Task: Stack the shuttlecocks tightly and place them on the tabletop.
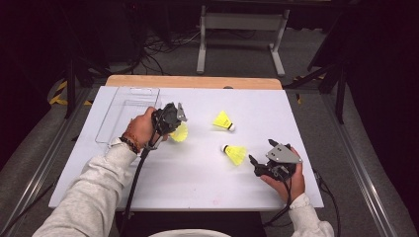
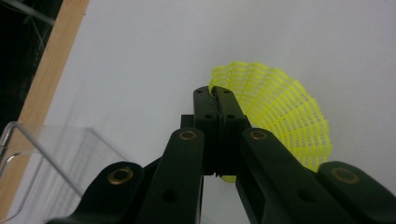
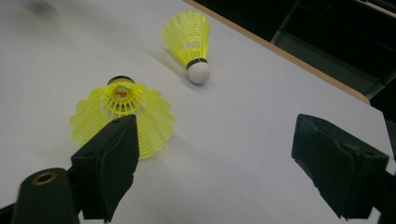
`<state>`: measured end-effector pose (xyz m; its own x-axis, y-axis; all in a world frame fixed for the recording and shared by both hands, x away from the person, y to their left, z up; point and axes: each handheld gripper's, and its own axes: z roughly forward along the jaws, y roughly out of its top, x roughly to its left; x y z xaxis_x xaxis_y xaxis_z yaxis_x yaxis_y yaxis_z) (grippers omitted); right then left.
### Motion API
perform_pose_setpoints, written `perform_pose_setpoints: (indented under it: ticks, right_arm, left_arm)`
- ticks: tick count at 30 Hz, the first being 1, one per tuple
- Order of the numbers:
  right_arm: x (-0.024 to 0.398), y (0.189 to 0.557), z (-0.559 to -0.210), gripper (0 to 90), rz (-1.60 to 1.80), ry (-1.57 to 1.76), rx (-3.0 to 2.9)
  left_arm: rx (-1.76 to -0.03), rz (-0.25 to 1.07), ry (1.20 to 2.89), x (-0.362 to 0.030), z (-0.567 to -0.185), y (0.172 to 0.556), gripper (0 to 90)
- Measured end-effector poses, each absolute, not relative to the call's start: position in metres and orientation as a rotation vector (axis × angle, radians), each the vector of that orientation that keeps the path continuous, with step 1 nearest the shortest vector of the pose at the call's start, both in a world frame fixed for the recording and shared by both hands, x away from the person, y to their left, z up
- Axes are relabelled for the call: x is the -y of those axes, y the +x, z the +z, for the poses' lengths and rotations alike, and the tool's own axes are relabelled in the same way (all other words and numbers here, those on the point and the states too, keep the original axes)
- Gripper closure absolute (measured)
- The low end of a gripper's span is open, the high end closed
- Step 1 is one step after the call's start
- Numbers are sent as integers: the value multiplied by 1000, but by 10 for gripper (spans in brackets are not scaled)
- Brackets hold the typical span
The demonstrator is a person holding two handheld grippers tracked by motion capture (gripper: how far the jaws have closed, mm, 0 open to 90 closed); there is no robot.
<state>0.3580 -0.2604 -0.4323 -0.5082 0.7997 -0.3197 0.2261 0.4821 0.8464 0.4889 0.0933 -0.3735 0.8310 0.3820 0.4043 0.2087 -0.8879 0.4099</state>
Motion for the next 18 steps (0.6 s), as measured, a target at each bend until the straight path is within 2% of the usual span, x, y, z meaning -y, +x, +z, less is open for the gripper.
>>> perform_pose_setpoints:
  ticks: [6, 11, 18]
  right_arm:
    - [259, 358, -434, 158, 982, 831, -2004]
    - [260, 358, -434, 158, 984, 830, -2014]
    - [258, 357, -434, 157, 985, 824, -2019]
  left_arm:
    - [-384, 673, 2792, -78, -379, 506, 892]
    - [-387, 603, 2792, -67, -386, 511, 889]
    - [-392, 586, 2802, -56, -390, 511, 880]
